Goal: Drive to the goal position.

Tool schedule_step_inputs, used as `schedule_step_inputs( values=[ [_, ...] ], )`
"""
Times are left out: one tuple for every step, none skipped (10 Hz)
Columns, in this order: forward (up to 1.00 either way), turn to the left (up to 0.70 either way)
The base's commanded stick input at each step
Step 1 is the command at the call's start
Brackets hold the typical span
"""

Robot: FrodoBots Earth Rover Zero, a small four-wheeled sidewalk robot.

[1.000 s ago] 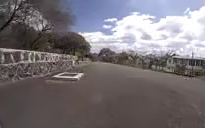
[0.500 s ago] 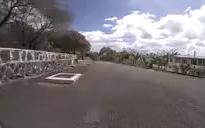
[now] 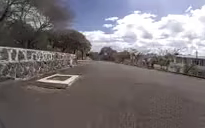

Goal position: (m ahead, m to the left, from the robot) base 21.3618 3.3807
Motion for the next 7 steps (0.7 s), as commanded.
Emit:
schedule_step_inputs(
  values=[
    [0.85, 0.03],
    [0.85, 0.03],
    [0.85, 0.03],
    [0.85, 0.03],
    [0.85, 0.03],
    [0.85, 0.03],
    [0.85, 0.03]
  ],
)
